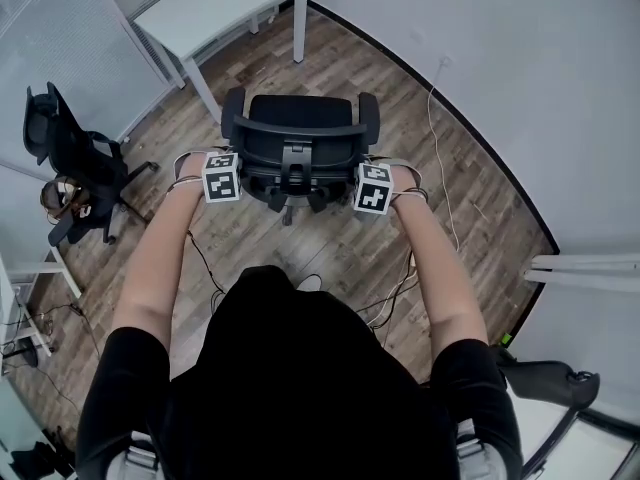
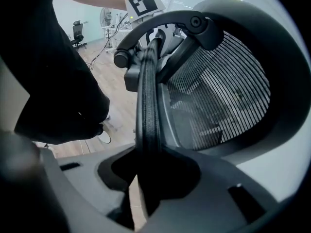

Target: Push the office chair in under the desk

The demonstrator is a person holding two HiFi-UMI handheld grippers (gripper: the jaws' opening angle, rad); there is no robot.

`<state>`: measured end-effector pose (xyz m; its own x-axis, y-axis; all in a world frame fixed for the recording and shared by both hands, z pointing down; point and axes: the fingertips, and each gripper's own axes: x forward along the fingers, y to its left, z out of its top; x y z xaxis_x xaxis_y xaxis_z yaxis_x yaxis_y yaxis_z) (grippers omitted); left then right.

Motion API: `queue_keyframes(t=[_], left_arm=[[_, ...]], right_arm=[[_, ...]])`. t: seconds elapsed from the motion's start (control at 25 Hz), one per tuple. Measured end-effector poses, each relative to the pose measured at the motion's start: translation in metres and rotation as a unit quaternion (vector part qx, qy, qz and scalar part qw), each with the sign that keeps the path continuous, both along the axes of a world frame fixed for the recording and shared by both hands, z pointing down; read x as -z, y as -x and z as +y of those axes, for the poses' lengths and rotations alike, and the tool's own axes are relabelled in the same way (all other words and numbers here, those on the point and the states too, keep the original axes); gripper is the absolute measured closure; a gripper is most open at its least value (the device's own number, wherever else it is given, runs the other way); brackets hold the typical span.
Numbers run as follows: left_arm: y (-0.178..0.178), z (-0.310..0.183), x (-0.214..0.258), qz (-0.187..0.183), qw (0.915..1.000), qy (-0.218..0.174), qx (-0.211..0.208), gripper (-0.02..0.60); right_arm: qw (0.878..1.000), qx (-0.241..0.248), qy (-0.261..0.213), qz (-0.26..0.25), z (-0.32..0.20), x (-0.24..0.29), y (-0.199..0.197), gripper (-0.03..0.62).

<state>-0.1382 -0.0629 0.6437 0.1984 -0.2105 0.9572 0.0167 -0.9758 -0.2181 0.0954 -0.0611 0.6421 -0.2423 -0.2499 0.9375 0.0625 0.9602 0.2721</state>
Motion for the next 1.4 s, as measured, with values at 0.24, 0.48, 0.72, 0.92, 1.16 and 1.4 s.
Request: queue_keyframes(t=[0.24,0.48,0.72,0.92,1.16,1.4], left_arm=[[-0.014,-0.034,0.005,0.002,0.9999,0.003,0.01,0.479],[-0.015,-0.06,0.001,0.006,0.9998,0.01,0.015,0.48],[-0.021,-0.081,0.0,0.004,0.9993,0.028,0.025,0.48],[-0.028,-0.094,-0.003,0.009,0.9992,0.024,0.031,0.481],[-0.04,-0.124,0.0,0.02,0.9978,0.046,0.043,0.48],[-0.057,-0.165,0.003,0.028,0.9966,0.048,0.062,0.48]], right_arm=[[1.0,0.008,-0.002,0.005,-0.039,0.007,-0.015,0.49],[1.0,0.01,-0.005,0.006,-0.068,0.005,-0.015,0.49],[1.0,0.016,-0.003,0.008,-0.095,0.003,-0.022,0.488],[1.0,0.021,-0.006,0.009,-0.113,-0.001,-0.028,0.487],[0.999,0.033,0.003,0.012,-0.152,0.002,-0.038,0.485],[0.999,0.049,0.01,0.013,-0.201,0.003,-0.053,0.485]])
